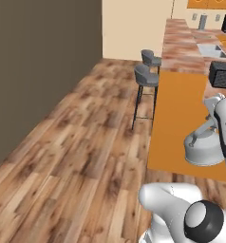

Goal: The kettle is done boiling. Turn off the stove, then wait for 300 timesteps before moving the kettle to the dining table.

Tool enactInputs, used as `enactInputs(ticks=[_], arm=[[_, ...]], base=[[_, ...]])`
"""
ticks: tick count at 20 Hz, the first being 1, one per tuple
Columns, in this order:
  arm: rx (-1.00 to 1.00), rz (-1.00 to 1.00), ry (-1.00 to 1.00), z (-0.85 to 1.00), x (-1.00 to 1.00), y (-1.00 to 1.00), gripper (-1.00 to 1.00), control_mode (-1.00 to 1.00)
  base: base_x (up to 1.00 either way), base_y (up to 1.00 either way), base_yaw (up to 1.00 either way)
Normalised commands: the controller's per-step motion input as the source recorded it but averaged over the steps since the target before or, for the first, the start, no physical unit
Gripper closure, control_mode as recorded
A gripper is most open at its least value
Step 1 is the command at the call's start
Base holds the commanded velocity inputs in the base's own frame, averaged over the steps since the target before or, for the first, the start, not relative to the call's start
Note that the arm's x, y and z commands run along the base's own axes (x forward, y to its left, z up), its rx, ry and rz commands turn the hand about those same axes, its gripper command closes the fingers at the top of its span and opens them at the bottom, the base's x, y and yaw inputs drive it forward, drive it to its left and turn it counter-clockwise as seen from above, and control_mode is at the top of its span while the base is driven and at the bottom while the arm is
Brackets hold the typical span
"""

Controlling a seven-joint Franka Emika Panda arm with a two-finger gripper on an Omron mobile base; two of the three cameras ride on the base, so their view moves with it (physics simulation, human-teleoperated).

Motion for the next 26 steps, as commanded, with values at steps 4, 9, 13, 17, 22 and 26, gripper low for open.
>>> enactInputs(ticks=[4, 9, 13, 17, 22, 26], arm=[[0.0, 0.0, 0.0, 0.0, 0.0, 0.0, 1.0, 1.0], [0.0, 0.0, 0.0, 0.0, 0.0, 0.0, 1.0, 1.0], [0.0, 0.0, 0.0, 0.0, 0.0, 0.0, 1.0, 1.0], [0.0, 0.0, 0.0, 0.0, 0.0, 0.0, 1.0, 1.0], [0.0, 0.0, 0.0, 0.0, 0.0, 0.0, 1.0, 1.0], [0.0, 0.0, 0.0, 0.0, 0.0, 0.0, 1.0, 1.0]], base=[[0.12, 0.63, -0.22], [0.13, 0.54, -0.22], [0.15, 0.55, -0.24], [0.14, 0.55, -0.23], [0.12, 0.55, -0.23], [0.19, 0.55, -0.23]])
